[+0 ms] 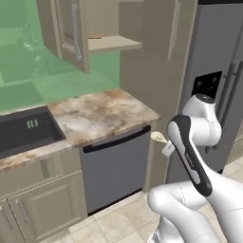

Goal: Organize the utensils by type. Pick up the wooden spoons from the counter and place them in the open cabinet. Then pick up the metallic utensils from the counter and place them in the open drawer.

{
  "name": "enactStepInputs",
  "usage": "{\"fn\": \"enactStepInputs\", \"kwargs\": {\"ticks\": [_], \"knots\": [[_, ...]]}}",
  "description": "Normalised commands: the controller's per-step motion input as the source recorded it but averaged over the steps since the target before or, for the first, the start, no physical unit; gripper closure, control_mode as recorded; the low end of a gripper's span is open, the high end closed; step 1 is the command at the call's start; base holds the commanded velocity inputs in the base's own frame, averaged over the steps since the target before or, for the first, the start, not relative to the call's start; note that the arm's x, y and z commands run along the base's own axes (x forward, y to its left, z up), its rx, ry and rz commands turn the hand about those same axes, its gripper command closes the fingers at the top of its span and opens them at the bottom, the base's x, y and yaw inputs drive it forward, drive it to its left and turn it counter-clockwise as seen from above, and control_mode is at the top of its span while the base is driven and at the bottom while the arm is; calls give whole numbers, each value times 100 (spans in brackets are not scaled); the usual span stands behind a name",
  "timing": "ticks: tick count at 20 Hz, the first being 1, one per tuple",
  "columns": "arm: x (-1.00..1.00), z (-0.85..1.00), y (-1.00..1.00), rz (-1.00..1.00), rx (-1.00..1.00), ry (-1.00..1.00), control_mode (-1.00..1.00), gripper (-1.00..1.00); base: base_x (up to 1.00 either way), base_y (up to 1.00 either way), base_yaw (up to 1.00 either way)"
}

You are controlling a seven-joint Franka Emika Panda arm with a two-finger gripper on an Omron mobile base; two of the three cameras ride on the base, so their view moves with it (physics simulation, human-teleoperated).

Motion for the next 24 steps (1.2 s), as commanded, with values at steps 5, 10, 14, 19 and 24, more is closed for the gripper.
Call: {"fn": "enactStepInputs", "kwargs": {"ticks": [5, 10, 14, 19, 24], "knots": [[0, 0, 0, 0, 0, 0, 100, 100, 67, -28, 38], [0, 0, 0, 0, 0, 0, 100, 100, 71, -16, 31], [0, 0, 0, 0, 0, 0, 100, 100, 56, -28, 13], [0, 0, 0, 0, 0, 0, 100, 100, 49, -30, 9], [0, 0, 0, 0, 0, 0, 100, 100, 52, -29, 3]]}}
